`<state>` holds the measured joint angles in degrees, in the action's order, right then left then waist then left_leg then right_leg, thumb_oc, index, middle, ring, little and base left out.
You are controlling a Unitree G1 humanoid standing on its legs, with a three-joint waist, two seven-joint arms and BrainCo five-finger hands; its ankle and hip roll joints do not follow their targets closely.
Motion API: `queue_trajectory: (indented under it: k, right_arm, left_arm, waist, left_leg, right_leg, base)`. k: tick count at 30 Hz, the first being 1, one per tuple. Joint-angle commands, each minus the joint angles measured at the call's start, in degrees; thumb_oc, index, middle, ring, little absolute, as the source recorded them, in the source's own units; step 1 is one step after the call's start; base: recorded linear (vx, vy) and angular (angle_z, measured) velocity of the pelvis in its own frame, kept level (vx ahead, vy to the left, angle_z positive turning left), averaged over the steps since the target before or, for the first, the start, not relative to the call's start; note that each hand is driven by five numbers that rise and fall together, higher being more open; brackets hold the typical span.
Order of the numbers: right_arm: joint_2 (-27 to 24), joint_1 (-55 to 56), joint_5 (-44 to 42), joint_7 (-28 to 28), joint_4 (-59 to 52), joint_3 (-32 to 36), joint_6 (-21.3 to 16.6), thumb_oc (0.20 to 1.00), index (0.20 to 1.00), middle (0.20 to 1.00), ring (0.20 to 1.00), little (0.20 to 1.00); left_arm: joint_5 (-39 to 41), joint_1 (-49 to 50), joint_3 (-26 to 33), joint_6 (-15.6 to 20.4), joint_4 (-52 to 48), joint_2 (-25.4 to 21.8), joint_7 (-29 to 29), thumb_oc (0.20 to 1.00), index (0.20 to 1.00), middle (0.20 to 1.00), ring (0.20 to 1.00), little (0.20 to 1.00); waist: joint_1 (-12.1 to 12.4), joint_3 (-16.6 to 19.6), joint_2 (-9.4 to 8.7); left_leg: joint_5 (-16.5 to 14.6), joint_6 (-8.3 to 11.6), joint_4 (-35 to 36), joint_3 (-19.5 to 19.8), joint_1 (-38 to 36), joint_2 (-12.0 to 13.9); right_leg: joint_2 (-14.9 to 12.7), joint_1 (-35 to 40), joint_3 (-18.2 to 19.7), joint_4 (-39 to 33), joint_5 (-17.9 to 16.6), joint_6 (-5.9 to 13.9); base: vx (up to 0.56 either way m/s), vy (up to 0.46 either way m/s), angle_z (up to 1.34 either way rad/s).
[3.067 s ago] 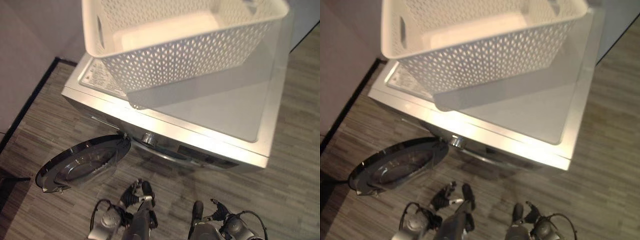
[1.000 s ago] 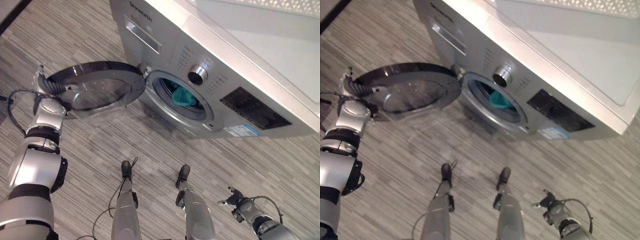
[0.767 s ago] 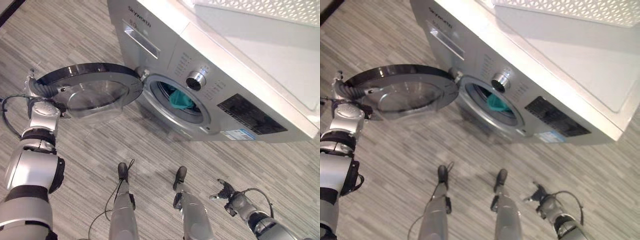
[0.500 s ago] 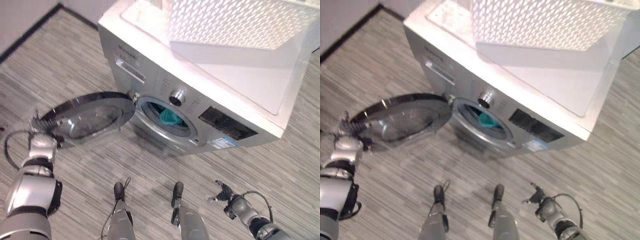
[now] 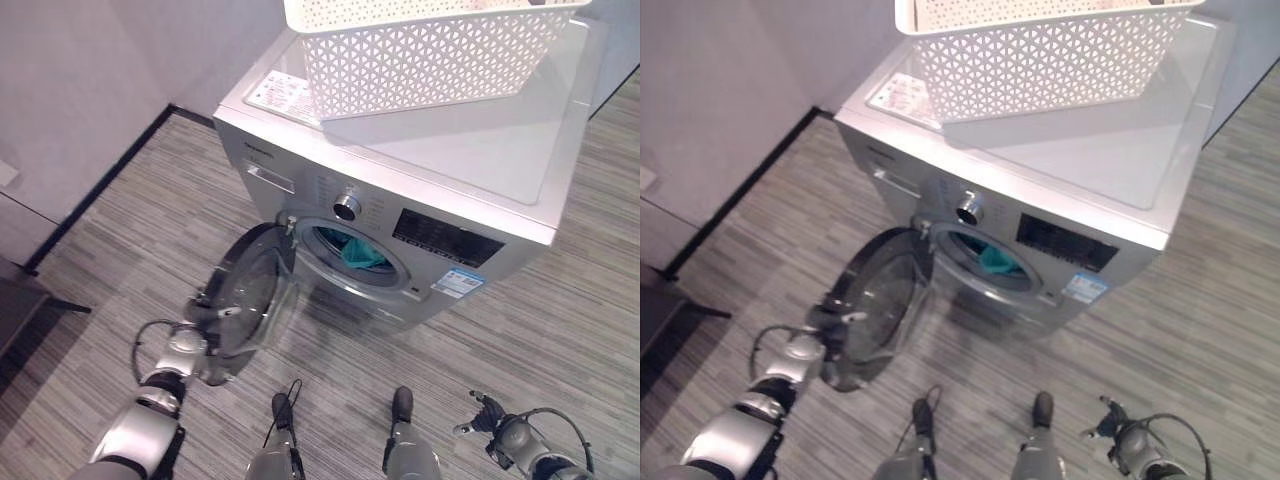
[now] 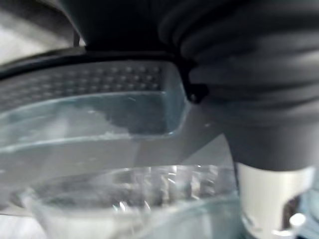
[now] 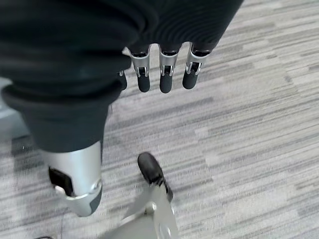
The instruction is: Grab the laundry basket,head to the washer,open it,put in the laundry and shut it.
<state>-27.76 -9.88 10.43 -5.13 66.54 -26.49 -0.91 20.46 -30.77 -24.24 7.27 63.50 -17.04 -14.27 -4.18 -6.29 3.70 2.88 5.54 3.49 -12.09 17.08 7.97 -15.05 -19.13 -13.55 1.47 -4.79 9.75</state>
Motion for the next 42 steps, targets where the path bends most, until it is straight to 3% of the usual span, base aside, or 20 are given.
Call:
queue_trajectory:
  k: [1, 5, 6, 9, 13, 17, 18, 21, 22, 24, 25, 26, 29, 31, 32, 35, 39, 40, 41, 42]
  right_arm:
    - [1.0, -4.9, 1.3, -1.7, -2.7, -3.7, -0.1, 1.0, 1.0, 1.0, 1.0, 1.0]
    - [2.3, -5.8, 0.5, -2.0, -4.9, -5.9, -0.4, 1.0, 1.0, 1.0, 1.0, 1.0]
    - [2.6, -5.5, 0.5, -2.1, -5.3, -6.4, -0.4, 1.0, 1.0, 1.0, 1.0, 1.0]
    - [2.7, -4.7, 1.2, -1.4, -5.0, -7.4, -0.5, 1.0, 1.0, 1.0, 1.0, 1.0]
    - [2.7, -2.1, 1.8, -0.9, -3.0, -6.6, -0.2, 1.0, 1.0, 1.0, 1.0, 1.0]
    - [2.8, 0.2, 1.8, -0.6, -1.8, -5.0, -0.3, 1.0, 1.0, 1.0, 1.0, 1.0]
    - [2.9, 0.8, 1.9, -0.5, -1.8, -4.8, -0.4, 1.0, 1.0, 1.0, 1.0, 1.0]
    - [3.9, 2.9, 1.9, 0.8, -4.1, -5.0, -1.3, 1.0, 1.0, 1.0, 1.0, 1.0]
    - [4.0, 2.9, 1.9, 0.8, -4.2, -5.0, -1.3, 1.0, 1.0, 1.0, 1.0, 1.0]
    - [4.3, 2.7, 1.5, 3.2, -9.6, -6.9, -2.4, 1.0, 1.0, 1.0, 1.0, 1.0]
    - [4.3, 2.8, 1.5, 3.2, -9.7, -6.9, -2.3, 1.0, 1.0, 1.0, 1.0, 1.0]
    - [3.7, 2.3, -0.1, 6.5, -15.8, -9.1, -3.7, 1.0, 1.0, 1.0, 1.0, 1.0]
    - [3.9, -0.3, -3.4, 11.5, -19.9, -13.8, -4.8, 1.0, 1.0, 1.0, 1.0, 1.0]
    - [6.7, -3.6, -3.4, 13.3, -18.1, -17.1, -4.7, 1.0, 1.0, 1.0, 1.0, 1.0]
    - [12.0, -7.7, -3.0, 13.7, -13.2, -19.2, -4.2, 1.0, 1.0, 1.0, 1.0, 1.0]
    - [18.6, -12.9, -5.6, 13.5, -5.5, -17.7, -2.9, 1.0, 1.0, 1.0, 1.0, 1.0]
    - [23.2, -17.6, -11.2, 16.8, -2.6, -17.8, -1.4, 1.0, 1.0, 1.0, 1.0, 1.0]
    - [25.2, -18.7, -18.1, 20.6, -3.6, -17.8, 0.0, 1.0, 1.0, 1.0, 1.0, 1.0]
    - [25.2, -18.8, -18.1, 20.6, -3.6, -17.8, 0.1, 1.0, 1.0, 1.0, 1.0, 1.0]
    - [26.5, -20.0, -22.6, 20.8, -3.2, -17.1, 0.9, 1.0, 1.0, 1.0, 1.0, 1.0]
  left_arm:
    - [0.3, -14.4, -5.9, 2.0, 0.0, 17.6, 6.5, 1.0, 1.0, 1.0, 1.0, 1.0]
    - [5.9, -17.6, -7.5, 2.9, -1.4, 23.3, 6.2, 1.0, 1.0, 1.0, 1.0, 1.0]
    - [7.3, -18.0, -7.8, 3.2, -2.1, 24.4, 6.3, 1.0, 1.0, 1.0, 1.0, 1.0]
    - [9.4, -17.8, -9.4, 3.4, -4.2, 25.9, 7.7, 1.0, 1.0, 1.0, 1.0, 1.0]
    - [10.1, -15.1, -12.3, 3.8, -7.9, 25.8, 9.6, 1.0, 1.0, 1.0, 1.0, 1.0]
    - [5.8, -10.9, -15.8, 4.4, -13.5, 22.2, 10.5, 1.0, 1.0, 1.0, 1.0, 1.0]
    - [5.1, -9.3, -16.5, 4.6, -15.5, 20.7, 10.9, 1.0, 1.0, 1.0, 1.0, 1.0]
    - [3.4, 2.4, -16.9, 5.0, -24.9, 11.8, 14.5, 1.0, 1.0, 1.0, 1.0, 1.0]
    - [3.4, 2.5, -16.9, 5.0, -25.0, 11.7, 14.4, 1.0, 1.0, 1.0, 1.0, 1.0]
    - [4.4, 11.5, -14.7, 4.9, -30.4, 5.2, 17.9, 1.0, 1.0, 1.0, 1.0, 1.0]
    - [4.4, 11.6, -14.7, 4.8, -30.5, 5.1, 17.9, 1.0, 1.0, 1.0, 1.0, 1.0]
    - [3.9, 17.6, -13.3, 5.6, -37.8, -2.3, 20.5, 1.0, 1.0, 1.0, 1.0, 1.0]
    - [5.8, 25.7, -12.0, 5.8, -49.6, -13.7, 25.5, 1.0, 1.0, 1.0, 1.0, 1.0]
    - [7.5, 29.5, -11.0, 5.8, -53.7, -17.7, 27.6, 1.0, 1.0, 1.0, 1.0, 1.0]
    - [9.2, 32.7, -9.2, 5.2, -55.1, -18.8, 28.3, 1.0, 1.0, 1.0, 1.0, 1.0]
    - [9.0, 34.3, -7.9, 4.0, -52.9, -17.0, 28.3, 1.0, 1.0, 1.0, 1.0, 1.0]
    - [6.6, 34.7, -6.9, 3.6, -51.7, -16.0, 27.8, 1.0, 1.0, 1.0, 1.0, 1.0]
    - [4.8, 35.1, -6.7, 3.5, -49.7, -15.1, 28.5, 1.0, 1.0, 1.0, 1.0, 1.0]
    - [4.7, 35.1, -6.7, 3.5, -49.7, -15.1, 28.5, 1.0, 1.0, 1.0, 1.0, 1.0]
    - [3.3, 35.2, -6.7, 3.3, -47.5, -14.1, 28.5, 1.0, 1.0, 1.0, 1.0, 1.0]
  waist:
    - [-7.8, -4.9, -6.58]
    - [-10.2, -4.5, -7.31]
    - [-10.6, -4.3, -6.97]
    - [-11.3, -4.1, -6.71]
    - [-11.2, -3.8, -5.62]
    - [-9.9, -3.8, -4.17]
    - [-9.6, -3.9, -4.23]
    - [-6.5, -4.2, -2.94]
    - [-6.6, -4.2, -2.98]
    - [-4.2, -4.3, -2.45]
    - [-4.3, -4.3, -2.5]
    - [-2.5, -4.0, -1.93]
    - [0.0, -3.4, -1.29]
    - [2.0, -3.1, -0.57]
    - [4.2, -2.9, 0.05]
    - [7.4, -2.8, 1.07]
    - [10.8, -3.2, 1.58]
    - [13.0, -3.2, 1.6]
    - [12.9, -3.2, 1.62]
    - [14.5, -3.3, 1.59]
  left_leg:
    - [1.5, 3.57, -0.5, -0.3, -4.8, 5.6]
    - [1.2, 3.78, 0.6, -4.0, -8.3, 6.5]
    - [-0.2, 4.21, 1.0, -4.6, -10.0, 6.9]
    - [-0.5, 4.36, 1.1, -6.7, -12.1, 7.2]
    - [-0.4, 4.55, 1.2, -7.5, -13.6, 7.4]
    - [0.1, 4.59, 1.3, -6.7, -13.6, 7.3]
    - [1.6, 4.25, 1.4, -6.8, -12.8, 7.1]
    - [2.1, 4.14, 1.4, -4.7, -12.3, 6.8]
    - [2.1, 4.14, 1.4, -4.6, -12.3, 6.8]
    - [2.1, 4.02, 1.2, -3.4, -12.5, 6.4]
    - [2.1, 4.02, 1.2, -3.4, -12.5, 6.4]
    - [1.9, 3.93, 1.3, -2.6, -12.7, 6.1]
    - [1.6, 3.83, 1.4, -1.4, -13.1, 5.6]
    - [1.5, 3.75, 1.4, -0.8, -13.1, 5.3]
    - [1.6, 3.56, 1.5, 0.3, -12.7, 5.0]
    - [2.0, 3.2, 1.5, 2.0, -11.7, 4.5]
    - [2.6, 3.15, 1.5, 4.3, -10.0, 4.1]
    - [3.0, 3.3, 1.5, 5.9, -9.1, 3.9]
    - [3.0, 3.3, 1.5, 5.9, -9.1, 3.9]
    - [3.3, 3.39, 1.5, 7.1, -8.4, 3.8]
  right_leg:
    - [2.1, -0.8, 4.3, -4.3, -3.5, 1.15]
    - [3.4, -1.3, 6.5, -3.8, -3.4, 1.3]
    - [3.9, -0.5, 7.0, -3.9, -2.4, 1.88]
    - [4.4, -0.5, 7.6, -3.4, -2.2, 2.03]
    - [4.6, 0.4, 7.3, -3.2, -2.0, 2.19]
    - [4.3, 1.5, 6.3, -3.5, -1.9, 2.12]
    - [4.1, 1.1, 5.9, -3.5, -2.8, 1.49]
    - [3.5, 2.9, 4.1, -4.0, -2.4, 0.97]
    - [3.5, 2.9, 4.1, -4.0, -2.4, 0.97]
    - [3.3, 4.5, 3.1, -4.3, -2.0, 0.75]
    - [3.3, 4.5, 3.1, -4.3, -2.0, 0.75]
    - [3.1, 5.6, 2.5, -4.7, -1.9, 0.69]
    - [2.6, 7.3, 1.4, -5.2, -1.9, 0.87]
    - [2.1, 8.1, 0.6, -5.2, -1.8, 0.98]
    - [1.4, 8.9, -0.7, -5.2, -1.6, 1.04]
    - [0.7, 9.4, -2.4, -5.0, -1.3, 1.02]
    - [-0.1, 9.9, -4.8, -4.7, -1.0, 1.02]
    - [-0.5, 10.6, -6.6, -4.4, -0.5, 0.98]
    - [-0.6, 10.6, -6.6, -4.4, -0.5, 0.99]
    - [-0.8, 11.0, -8.0, -3.8, 0.0, 0.93]
  base:
    - [0.0, 0.0, 0.0]
    - [0.06, -0.011, -0.24]
    - [0.12, -0.016, -0.37]
    - [0.07, -0.027, -0.62]
    - [0.03, -0.048, -0.8]
    - [-0.01, -0.034, -0.39]
    - [-0.08, -0.081, -0.11]
    - [-0.02, -0.066, 0.3]
    - [0.01, -0.035, 0.51]
    - [0.02, -0.023, 0.51]
    - [0.05, -0.006, 0.35]
    - [0.05, 0.007, 0.27]
    - [0.06, 0.029, 0.31]
    - [0.05, 0.029, 0.49]
    - [0.04, 0.032, 0.48]
    - [-0.01, 0.029, 0.38]
    - [-0.02, -0.002, 0.43]
    - [-0.01, -0.021, 0.71]
    - [0.02, -0.03, 0.64]
    - [0.02, -0.01, 0.49]
